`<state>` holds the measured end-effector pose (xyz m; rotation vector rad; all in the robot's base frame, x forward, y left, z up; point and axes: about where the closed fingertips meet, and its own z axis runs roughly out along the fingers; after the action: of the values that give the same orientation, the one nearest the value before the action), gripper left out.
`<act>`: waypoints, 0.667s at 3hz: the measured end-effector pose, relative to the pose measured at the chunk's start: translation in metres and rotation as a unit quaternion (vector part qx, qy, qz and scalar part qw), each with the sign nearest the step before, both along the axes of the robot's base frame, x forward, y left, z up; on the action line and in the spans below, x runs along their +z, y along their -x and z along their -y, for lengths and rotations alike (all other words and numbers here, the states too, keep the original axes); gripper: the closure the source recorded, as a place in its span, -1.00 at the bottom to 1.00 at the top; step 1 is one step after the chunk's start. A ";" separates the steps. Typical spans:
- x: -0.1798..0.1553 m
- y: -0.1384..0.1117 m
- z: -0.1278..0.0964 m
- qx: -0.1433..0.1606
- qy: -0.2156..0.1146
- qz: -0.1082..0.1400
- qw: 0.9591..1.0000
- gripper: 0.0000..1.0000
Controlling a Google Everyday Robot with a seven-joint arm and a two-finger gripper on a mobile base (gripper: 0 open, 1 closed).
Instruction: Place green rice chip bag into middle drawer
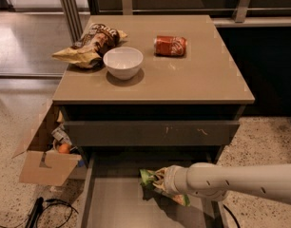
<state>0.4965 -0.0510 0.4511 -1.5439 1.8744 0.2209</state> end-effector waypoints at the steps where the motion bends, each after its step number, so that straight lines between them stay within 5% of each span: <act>1: 0.000 0.000 0.000 0.000 0.000 0.000 1.000 -0.61; 2: 0.000 0.000 0.000 0.000 0.000 0.000 1.000 -0.99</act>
Offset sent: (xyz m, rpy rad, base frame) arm 0.0000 0.0000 0.0000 0.0000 0.0000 0.0000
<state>0.4965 -0.0509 0.4511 -1.5439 1.8743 0.2210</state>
